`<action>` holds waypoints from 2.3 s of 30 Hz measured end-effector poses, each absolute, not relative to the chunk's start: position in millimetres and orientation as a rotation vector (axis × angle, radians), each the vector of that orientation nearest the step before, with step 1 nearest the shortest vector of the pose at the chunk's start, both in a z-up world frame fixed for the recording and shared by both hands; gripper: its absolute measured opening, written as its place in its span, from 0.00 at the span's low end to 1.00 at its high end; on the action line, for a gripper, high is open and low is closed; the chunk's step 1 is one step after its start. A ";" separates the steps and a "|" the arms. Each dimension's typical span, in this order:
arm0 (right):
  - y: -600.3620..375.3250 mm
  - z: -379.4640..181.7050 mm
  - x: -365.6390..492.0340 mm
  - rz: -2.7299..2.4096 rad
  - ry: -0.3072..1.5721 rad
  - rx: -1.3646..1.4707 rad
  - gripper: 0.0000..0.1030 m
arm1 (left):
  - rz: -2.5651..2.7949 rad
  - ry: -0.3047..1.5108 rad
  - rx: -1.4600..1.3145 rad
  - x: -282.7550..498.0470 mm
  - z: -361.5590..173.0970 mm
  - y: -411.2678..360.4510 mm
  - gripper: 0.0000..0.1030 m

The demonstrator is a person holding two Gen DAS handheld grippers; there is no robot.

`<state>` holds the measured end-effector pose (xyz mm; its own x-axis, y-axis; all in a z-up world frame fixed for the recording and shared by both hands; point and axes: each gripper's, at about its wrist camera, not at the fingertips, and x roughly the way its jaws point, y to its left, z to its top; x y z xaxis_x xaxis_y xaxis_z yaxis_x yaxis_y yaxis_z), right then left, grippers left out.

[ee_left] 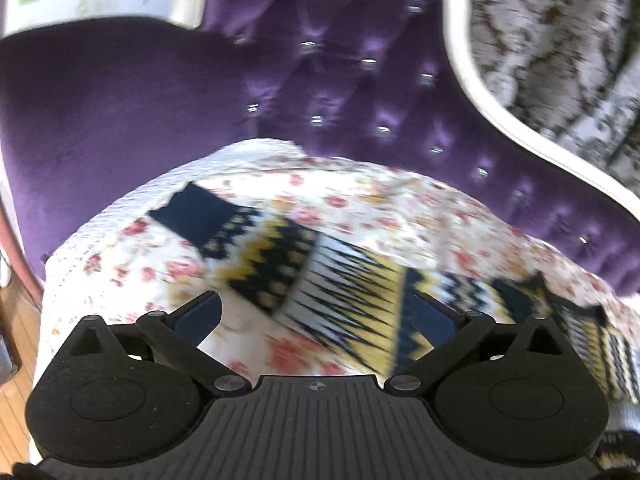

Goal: Fold small clothes

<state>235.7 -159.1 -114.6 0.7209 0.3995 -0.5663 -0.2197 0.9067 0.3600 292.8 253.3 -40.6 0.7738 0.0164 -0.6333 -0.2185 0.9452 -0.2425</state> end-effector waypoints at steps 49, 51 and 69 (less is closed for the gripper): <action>-196.4 -121.4 177.2 0.335 0.730 0.390 1.00 | 0.097 0.275 -0.341 279.7 128.5 223.4 0.04; -202.0 -123.4 171.4 0.330 0.732 0.399 1.00 | 0.041 0.266 -0.318 281.3 140.6 193.3 0.04; -266.6 -128.4 131.1 0.273 0.717 0.471 1.00 | -0.395 0.383 -0.354 307.7 86.1 -53.1 0.04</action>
<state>131.1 -266.6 -128.4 0.7247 0.3956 -0.5642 -0.0800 0.8615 0.5013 307.7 -53.1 86.1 0.8539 -0.4326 -0.2893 0.3017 0.8644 -0.4021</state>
